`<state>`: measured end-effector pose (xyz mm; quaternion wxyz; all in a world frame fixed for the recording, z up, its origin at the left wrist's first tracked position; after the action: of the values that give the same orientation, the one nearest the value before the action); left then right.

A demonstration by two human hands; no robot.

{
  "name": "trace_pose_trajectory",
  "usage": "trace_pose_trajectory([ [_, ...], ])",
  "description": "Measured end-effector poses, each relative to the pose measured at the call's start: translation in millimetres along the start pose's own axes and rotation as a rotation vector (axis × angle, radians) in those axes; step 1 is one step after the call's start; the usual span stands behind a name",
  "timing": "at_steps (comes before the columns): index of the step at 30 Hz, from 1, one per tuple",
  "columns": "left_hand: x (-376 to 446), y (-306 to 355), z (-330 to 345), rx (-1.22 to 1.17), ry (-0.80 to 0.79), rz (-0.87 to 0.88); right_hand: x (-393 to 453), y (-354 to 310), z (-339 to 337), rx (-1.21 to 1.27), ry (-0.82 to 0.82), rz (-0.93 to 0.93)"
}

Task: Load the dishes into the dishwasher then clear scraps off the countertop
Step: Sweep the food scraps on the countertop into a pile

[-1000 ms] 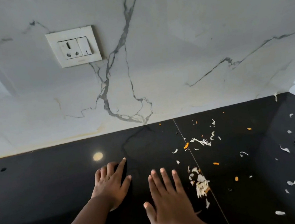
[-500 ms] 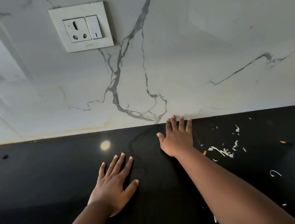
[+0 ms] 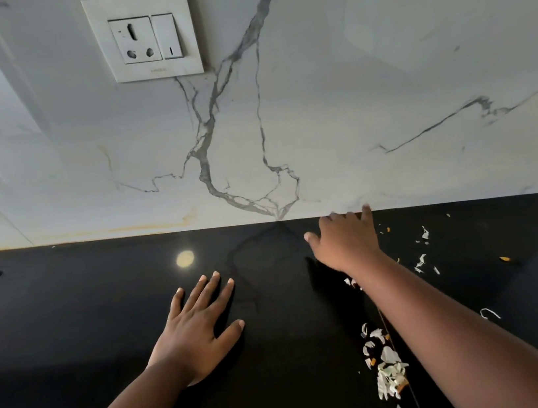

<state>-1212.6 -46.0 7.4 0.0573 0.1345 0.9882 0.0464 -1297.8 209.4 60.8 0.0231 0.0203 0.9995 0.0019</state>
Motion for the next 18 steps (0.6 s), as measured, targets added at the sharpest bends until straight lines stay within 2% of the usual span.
trace_pose_trajectory([
  [2,0.2,-1.2,-0.2,-0.012,0.006,-0.005,-5.0,3.6,33.1,0.102,-0.138,-0.055],
  [4,0.5,-1.9,0.5,-0.023,0.012,-0.010,-15.2,4.7,52.6,0.160,-0.144,-0.065],
  [7,0.7,-2.6,0.4,-0.034,0.014,-0.011,-39.2,7.7,56.5,0.163,-0.090,0.040],
  [9,-0.5,-3.0,0.9,-0.032,0.010,-0.014,-62.8,9.2,54.4,0.157,-0.125,0.114],
  [12,-0.3,-2.5,0.3,-0.023,0.005,-0.018,-95.1,16.3,42.3,0.140,-0.213,0.111],
  [14,0.4,-4.1,-1.4,-0.017,0.005,-0.024,-95.3,38.3,15.2,0.272,-0.095,0.131],
  [17,0.2,-4.2,-0.5,-0.023,0.007,-0.020,-70.2,111.0,-16.4,0.508,0.241,0.254],
  [18,-0.2,-3.4,0.3,-0.037,0.010,-0.018,-59.5,139.9,-16.9,0.574,0.293,0.308],
])
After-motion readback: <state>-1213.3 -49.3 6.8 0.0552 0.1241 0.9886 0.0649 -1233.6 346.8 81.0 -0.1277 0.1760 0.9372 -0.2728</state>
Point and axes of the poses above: each hand's wrist, its own x-axis towards the middle knuckle, its own z-axis out of the palm, y = z × x, the point moved 6 cm from there along x, towards the middle knuckle, and after that the axes turned 5 degrees about x, right-handed, at the moved point
